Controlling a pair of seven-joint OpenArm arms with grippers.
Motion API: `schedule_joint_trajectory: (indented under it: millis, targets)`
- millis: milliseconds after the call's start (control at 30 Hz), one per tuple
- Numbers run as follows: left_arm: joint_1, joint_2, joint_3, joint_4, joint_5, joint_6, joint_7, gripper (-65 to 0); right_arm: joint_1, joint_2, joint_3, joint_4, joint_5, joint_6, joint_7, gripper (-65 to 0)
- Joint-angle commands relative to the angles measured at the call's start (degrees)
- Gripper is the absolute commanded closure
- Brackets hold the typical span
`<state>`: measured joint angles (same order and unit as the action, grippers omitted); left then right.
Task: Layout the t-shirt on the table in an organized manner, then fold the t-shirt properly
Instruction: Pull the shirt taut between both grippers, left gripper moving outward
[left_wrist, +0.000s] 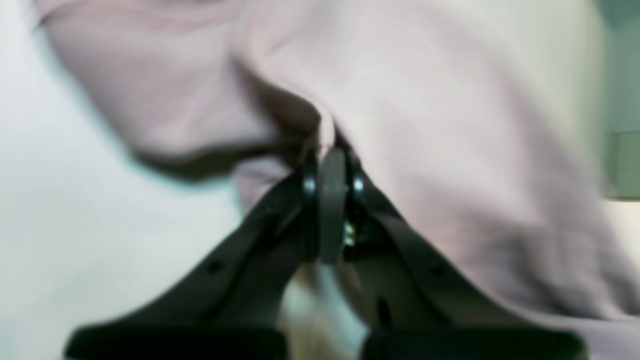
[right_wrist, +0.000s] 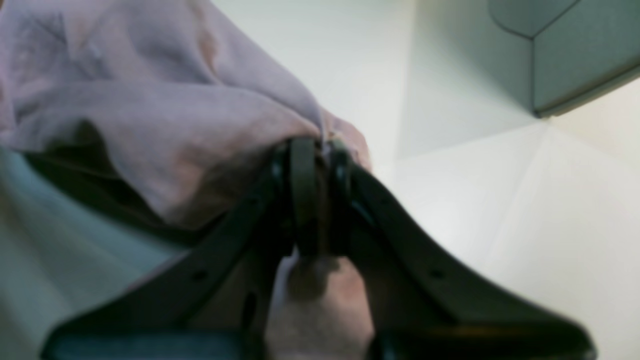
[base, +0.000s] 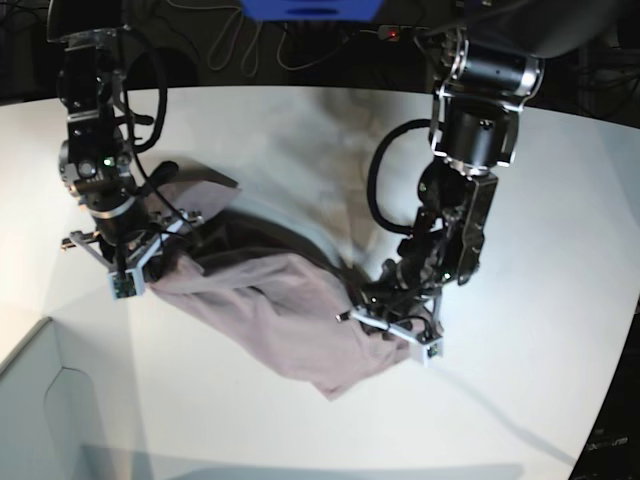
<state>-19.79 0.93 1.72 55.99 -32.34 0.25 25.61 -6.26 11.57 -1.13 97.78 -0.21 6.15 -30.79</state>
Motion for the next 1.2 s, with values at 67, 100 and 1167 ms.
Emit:
schedule_joint_trajectory:
  millis: [67,100,1167]
  targets:
    - [2.60,-2.64,-0.09,12.37,-0.32,-0.30,-1.30,0.0,0.77,0.51,0.38,0.99,-0.19,-0.75,1.47,0.0]
    - [3.84,-3.96,-0.09,15.97,-0.32,-0.30,-1.30,0.0,0.68,0.60,0.38,1.17,-0.19,-0.75,1.47,0.0]
    - [19.31,-14.51,-31.03,36.45,-0.41,-0.56,-1.03,0.0,-17.17,-8.28,-10.26,6.97,-0.10,-0.83,1.55,-31.3]
